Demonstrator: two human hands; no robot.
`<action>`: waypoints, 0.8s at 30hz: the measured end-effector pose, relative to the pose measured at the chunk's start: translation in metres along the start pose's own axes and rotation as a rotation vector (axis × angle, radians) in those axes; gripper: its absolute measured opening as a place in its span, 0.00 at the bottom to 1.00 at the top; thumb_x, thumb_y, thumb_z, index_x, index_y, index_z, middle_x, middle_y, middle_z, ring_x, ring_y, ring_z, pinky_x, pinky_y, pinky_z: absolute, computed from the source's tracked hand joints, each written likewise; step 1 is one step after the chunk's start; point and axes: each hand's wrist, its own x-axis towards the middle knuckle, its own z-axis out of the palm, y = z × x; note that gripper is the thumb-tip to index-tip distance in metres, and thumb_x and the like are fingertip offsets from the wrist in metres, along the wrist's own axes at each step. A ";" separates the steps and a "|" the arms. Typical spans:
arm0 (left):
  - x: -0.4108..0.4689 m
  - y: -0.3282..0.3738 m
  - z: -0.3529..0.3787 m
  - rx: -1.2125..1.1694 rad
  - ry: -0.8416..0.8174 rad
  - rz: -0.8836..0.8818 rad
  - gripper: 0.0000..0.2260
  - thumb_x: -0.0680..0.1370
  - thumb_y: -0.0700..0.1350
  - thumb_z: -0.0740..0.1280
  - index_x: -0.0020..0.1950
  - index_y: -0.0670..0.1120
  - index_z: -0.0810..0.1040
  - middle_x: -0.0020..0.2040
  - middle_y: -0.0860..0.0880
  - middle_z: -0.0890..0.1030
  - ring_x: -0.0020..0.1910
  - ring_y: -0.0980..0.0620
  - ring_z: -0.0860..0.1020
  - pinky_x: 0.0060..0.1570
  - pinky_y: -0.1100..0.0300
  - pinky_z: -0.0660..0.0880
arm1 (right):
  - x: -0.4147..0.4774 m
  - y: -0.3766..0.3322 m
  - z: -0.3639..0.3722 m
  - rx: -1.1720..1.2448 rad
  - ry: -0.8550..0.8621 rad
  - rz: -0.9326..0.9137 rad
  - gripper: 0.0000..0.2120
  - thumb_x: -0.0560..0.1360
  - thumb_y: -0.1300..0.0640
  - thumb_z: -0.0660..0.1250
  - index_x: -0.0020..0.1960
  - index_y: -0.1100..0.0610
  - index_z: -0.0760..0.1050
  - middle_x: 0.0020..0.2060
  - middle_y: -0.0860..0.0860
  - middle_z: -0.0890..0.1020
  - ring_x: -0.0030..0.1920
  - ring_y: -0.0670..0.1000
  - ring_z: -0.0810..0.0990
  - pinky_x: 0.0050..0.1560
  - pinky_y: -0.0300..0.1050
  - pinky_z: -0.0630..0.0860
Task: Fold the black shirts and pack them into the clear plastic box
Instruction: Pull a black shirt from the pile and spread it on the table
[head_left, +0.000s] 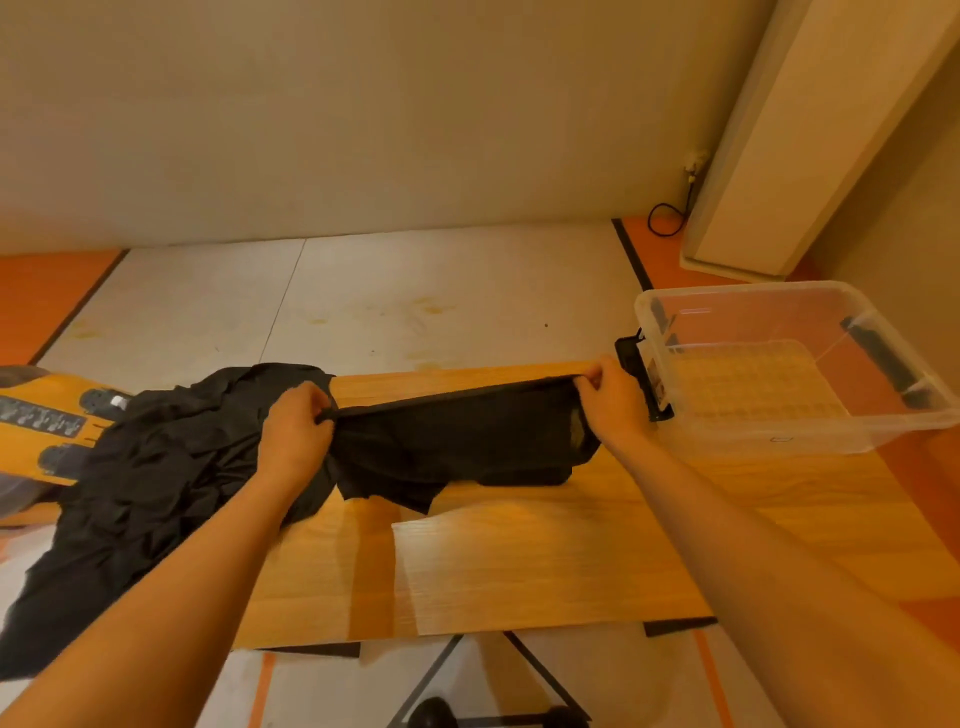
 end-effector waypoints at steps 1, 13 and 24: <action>0.008 0.006 -0.009 0.009 0.028 0.026 0.07 0.75 0.33 0.65 0.51 0.41 0.74 0.50 0.43 0.75 0.45 0.44 0.74 0.42 0.52 0.70 | 0.007 -0.008 -0.008 0.038 0.023 -0.011 0.06 0.80 0.54 0.62 0.47 0.55 0.70 0.38 0.47 0.74 0.39 0.49 0.73 0.33 0.39 0.64; 0.075 0.066 -0.103 -0.090 0.300 -0.045 0.08 0.78 0.34 0.60 0.55 0.38 0.75 0.50 0.38 0.77 0.44 0.40 0.76 0.43 0.48 0.73 | 0.062 -0.074 -0.110 0.316 0.384 -0.100 0.05 0.80 0.58 0.61 0.47 0.58 0.72 0.37 0.48 0.74 0.44 0.55 0.77 0.47 0.54 0.76; 0.071 0.070 -0.087 -0.792 -0.033 -0.363 0.03 0.78 0.32 0.64 0.50 0.38 0.77 0.49 0.37 0.79 0.47 0.42 0.81 0.53 0.52 0.80 | 0.053 -0.056 -0.101 0.403 0.298 -0.018 0.05 0.82 0.63 0.56 0.54 0.56 0.69 0.48 0.53 0.75 0.31 0.51 0.80 0.31 0.41 0.76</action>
